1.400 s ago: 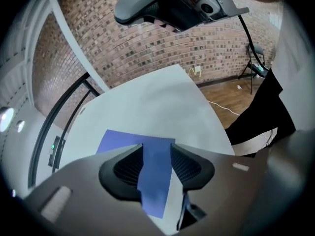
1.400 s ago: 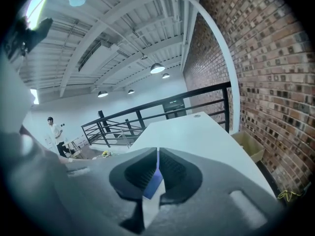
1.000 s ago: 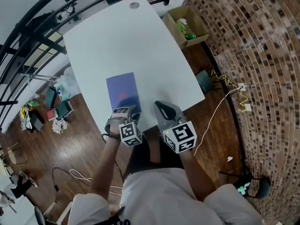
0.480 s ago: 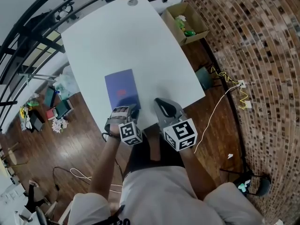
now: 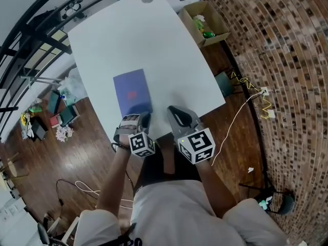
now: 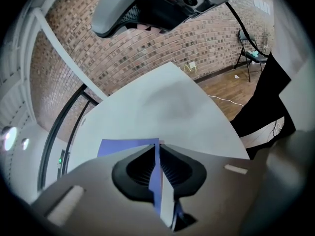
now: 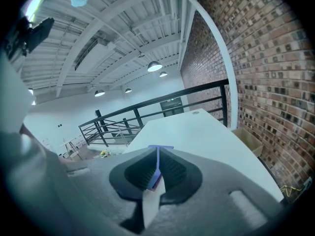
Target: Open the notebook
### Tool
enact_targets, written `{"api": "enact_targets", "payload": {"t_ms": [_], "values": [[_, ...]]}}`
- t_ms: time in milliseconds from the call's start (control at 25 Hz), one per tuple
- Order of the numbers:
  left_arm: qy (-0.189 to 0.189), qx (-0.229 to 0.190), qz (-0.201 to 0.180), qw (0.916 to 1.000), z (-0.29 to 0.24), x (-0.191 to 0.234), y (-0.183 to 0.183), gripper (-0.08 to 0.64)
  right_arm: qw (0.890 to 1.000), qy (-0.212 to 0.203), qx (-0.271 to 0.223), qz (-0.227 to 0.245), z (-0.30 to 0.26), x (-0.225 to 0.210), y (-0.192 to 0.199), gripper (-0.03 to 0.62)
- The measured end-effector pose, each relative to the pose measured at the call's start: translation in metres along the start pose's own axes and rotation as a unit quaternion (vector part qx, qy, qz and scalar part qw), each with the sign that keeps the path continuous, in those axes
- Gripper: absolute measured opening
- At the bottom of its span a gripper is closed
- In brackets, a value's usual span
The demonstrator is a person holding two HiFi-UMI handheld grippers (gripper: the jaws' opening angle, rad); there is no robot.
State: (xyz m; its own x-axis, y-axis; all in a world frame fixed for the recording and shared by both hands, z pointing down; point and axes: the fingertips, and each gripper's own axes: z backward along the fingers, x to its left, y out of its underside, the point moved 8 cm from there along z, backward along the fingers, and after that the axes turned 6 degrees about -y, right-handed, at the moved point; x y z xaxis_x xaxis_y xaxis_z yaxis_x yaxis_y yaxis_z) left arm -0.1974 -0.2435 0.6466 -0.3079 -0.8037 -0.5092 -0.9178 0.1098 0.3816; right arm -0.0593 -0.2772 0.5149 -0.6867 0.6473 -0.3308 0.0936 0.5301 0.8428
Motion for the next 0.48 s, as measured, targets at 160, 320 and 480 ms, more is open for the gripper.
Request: {"api": "enact_targets", "payload": {"t_ms": [160, 320, 480], "values": [[-0.009, -0.001, 0.015, 0.9998, 0.0, 0.0, -0.001, 0.019, 1.0, -0.001, 0.001, 0.001, 0.002, 0.0, 0.001, 0.0], [-0.017, 0.0, 0.032, 0.9993, 0.001, -0.001, 0.0, 0.017, 1.0, -0.001, 0.003, 0.001, 0.001, 0.001, 0.003, 0.0], [-0.036, -0.003, 0.062, 0.9974, 0.002, 0.001, 0.001, 0.015, 1.0, 0.001, 0.019, 0.005, -0.005, -0.001, 0.013, 0.0]]}}
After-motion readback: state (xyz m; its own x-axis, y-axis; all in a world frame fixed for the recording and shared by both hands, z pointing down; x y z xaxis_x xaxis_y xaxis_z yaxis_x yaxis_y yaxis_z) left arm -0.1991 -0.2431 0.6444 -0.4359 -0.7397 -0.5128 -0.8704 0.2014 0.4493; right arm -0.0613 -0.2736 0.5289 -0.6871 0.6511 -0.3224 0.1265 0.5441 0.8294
